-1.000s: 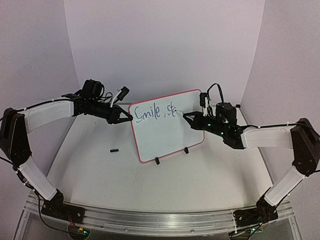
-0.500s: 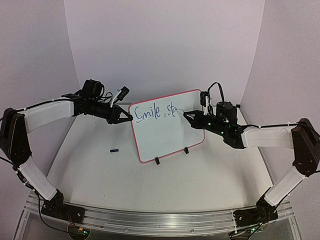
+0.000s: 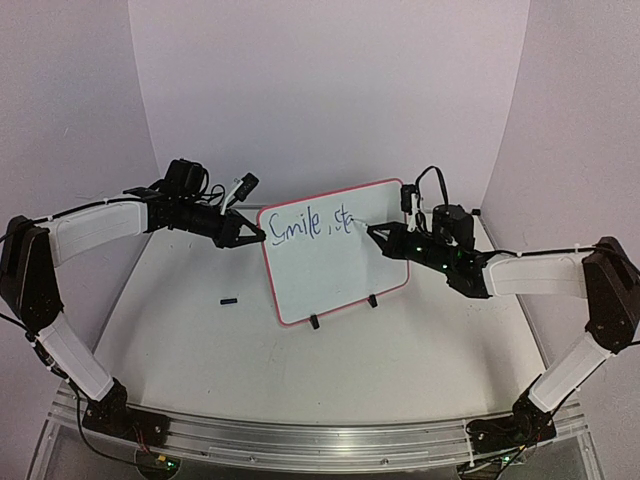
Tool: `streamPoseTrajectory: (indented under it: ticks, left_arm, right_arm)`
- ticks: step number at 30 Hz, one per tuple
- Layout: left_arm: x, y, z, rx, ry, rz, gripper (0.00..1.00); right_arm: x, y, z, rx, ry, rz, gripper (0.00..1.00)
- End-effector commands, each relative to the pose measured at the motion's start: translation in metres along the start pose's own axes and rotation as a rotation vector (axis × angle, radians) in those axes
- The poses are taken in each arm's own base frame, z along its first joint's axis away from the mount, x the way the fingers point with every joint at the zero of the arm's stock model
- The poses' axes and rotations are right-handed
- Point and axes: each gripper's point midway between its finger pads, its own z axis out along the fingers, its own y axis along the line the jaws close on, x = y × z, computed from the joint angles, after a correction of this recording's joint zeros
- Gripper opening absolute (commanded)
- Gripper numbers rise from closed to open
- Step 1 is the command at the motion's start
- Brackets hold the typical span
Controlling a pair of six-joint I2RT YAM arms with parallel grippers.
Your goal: Write a sentence on the whiteboard
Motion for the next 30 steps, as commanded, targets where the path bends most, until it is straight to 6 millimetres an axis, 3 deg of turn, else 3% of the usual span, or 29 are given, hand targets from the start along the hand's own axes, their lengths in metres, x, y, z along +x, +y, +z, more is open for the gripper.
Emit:
streamPoseTrajectory:
  ticks: [1,11,23,30]
  left_arm:
    - [0.034,-0.001,0.014,-0.001,0.125,-0.029,0.00]
    - [0.033,-0.002,0.014,0.000,0.125,-0.028,0.00]
    - [0.032,-0.003,0.013,0.000,0.122,-0.026,0.00]
    - [0.033,-0.003,0.014,0.001,0.125,-0.026,0.00]
  right_arm:
    - [-0.002,-0.004,-0.004,0.013,-0.021,0.010,0.00]
    - [-0.003,-0.007,-0.010,0.037,-0.028,0.008,0.00]
    - [-0.047,0.019,-0.026,-0.007,-0.127,-0.037,0.00]
    - [-0.039,0.018,-0.015,-0.021,-0.094,-0.034,0.00]
